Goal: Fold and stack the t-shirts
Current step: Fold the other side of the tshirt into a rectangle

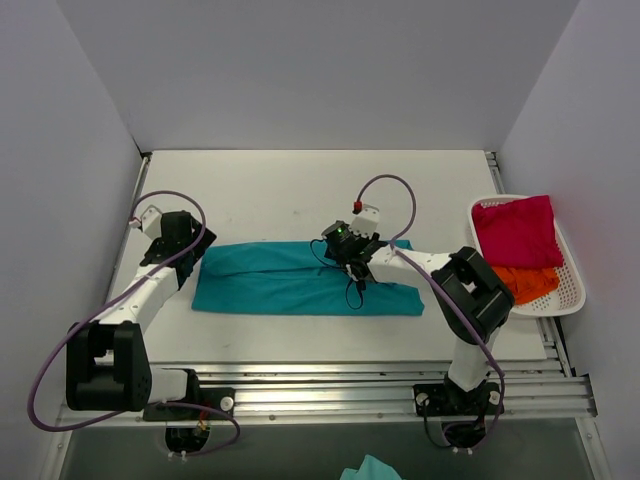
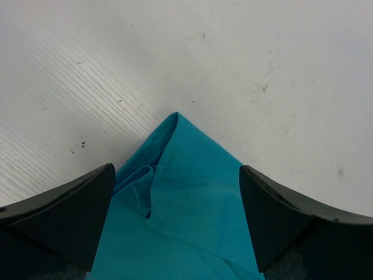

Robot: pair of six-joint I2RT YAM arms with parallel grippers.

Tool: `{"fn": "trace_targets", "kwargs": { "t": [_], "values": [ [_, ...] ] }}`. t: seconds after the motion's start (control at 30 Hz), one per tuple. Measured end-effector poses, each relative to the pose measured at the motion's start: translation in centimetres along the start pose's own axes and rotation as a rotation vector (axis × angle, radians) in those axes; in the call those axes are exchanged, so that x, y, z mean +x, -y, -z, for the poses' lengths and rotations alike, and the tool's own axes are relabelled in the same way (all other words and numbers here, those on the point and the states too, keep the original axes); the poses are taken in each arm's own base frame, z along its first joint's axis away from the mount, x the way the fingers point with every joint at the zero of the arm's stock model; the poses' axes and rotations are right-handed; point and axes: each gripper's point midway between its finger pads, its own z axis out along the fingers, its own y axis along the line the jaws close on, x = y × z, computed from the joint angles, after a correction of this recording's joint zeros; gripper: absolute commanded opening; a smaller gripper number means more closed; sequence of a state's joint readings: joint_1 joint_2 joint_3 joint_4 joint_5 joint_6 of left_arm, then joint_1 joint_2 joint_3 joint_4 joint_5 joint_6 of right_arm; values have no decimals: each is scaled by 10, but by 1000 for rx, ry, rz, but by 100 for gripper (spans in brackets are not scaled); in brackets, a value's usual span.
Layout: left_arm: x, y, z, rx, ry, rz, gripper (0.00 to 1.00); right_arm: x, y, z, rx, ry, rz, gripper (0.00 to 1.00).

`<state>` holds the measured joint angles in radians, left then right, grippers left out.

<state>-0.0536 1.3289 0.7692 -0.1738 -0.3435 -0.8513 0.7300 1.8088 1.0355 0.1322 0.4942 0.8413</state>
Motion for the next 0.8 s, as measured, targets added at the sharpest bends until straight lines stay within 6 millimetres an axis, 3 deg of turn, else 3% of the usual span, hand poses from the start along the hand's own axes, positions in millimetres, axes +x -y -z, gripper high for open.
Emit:
{"fn": "trace_targets", "kwargs": {
  "t": [0.1,0.13,0.27,0.57,0.8],
  "values": [
    [0,0,0,1,1,-2,95,0,1,0,5,2,0,35],
    [0,0,0,2,1,-2,95,0,1,0,7,3,0,22],
    [0,0,0,2,2,-2,95,-1,3,0,16,7,3,0],
    [0,2,0,10,-3,-1,94,8,16,5,42,2,16,0],
    [4,0,-1,10,-10,-3,94,11,16,35,31,29,20,0]
  ]
}}
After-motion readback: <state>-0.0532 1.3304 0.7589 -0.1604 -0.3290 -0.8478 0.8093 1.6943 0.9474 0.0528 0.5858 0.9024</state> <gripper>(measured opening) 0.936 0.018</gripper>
